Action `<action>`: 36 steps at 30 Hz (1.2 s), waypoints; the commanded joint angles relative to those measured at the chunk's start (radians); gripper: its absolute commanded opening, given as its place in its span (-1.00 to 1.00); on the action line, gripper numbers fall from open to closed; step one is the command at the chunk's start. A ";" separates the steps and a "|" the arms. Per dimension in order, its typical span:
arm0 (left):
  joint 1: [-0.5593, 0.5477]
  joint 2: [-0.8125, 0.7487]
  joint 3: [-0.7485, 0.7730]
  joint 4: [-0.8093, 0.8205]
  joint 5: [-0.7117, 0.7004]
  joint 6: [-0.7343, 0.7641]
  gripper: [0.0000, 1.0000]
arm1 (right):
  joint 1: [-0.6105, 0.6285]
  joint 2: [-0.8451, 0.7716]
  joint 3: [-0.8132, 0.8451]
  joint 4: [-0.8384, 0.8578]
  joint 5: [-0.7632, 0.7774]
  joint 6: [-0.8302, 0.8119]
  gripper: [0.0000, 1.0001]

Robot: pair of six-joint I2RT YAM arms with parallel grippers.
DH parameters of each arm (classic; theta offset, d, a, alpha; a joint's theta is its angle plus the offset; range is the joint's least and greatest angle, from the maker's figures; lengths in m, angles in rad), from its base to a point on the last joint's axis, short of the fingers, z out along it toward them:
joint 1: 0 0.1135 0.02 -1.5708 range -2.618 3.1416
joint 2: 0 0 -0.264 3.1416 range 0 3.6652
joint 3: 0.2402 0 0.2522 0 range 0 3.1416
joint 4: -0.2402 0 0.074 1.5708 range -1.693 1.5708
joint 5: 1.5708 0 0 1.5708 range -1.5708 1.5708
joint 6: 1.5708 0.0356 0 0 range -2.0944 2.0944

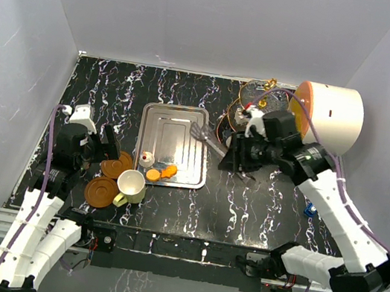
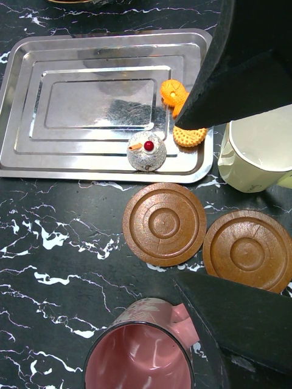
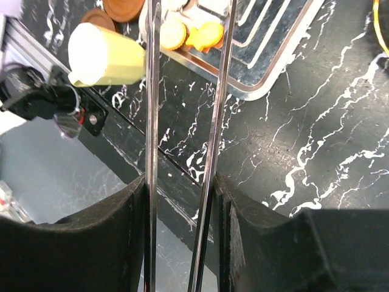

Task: Serve the afternoon tea
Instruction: Adjust the desert table at the center of the board, then adjust the dessert on the tray.

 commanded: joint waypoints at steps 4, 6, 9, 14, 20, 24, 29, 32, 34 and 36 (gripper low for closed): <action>-0.002 -0.032 0.027 0.000 -0.008 0.004 0.97 | 0.226 0.139 0.080 0.076 0.268 0.058 -0.23; -0.002 -0.044 0.027 -0.002 -0.014 0.003 0.97 | 0.279 0.188 0.094 0.088 0.296 0.058 -0.23; -0.002 -0.059 0.028 -0.004 -0.022 0.001 0.97 | 0.361 0.271 0.121 0.107 0.334 0.055 -0.23; -0.002 -0.082 0.031 -0.009 -0.033 -0.002 0.97 | 0.453 0.394 0.187 0.126 0.382 0.034 -0.23; -0.002 -0.106 0.035 -0.013 -0.050 -0.008 0.97 | 0.507 0.501 0.249 0.131 0.413 -0.005 -0.19; -0.002 -0.107 0.034 -0.015 -0.057 -0.010 0.97 | 0.513 0.543 0.268 0.139 0.405 -0.027 -0.19; -0.002 -0.093 0.034 -0.016 -0.057 -0.009 0.97 | 0.519 0.586 0.298 0.139 0.395 -0.050 -0.17; -0.002 -0.092 0.034 -0.018 -0.058 -0.010 0.97 | 0.520 0.615 0.307 0.137 0.395 -0.059 -0.15; -0.002 -0.092 0.034 -0.017 -0.058 -0.009 0.97 | 0.521 0.632 0.317 0.136 0.389 -0.064 -0.15; -0.002 -0.089 0.031 -0.015 -0.058 -0.009 0.97 | 0.524 0.645 0.325 0.134 0.384 -0.066 -0.15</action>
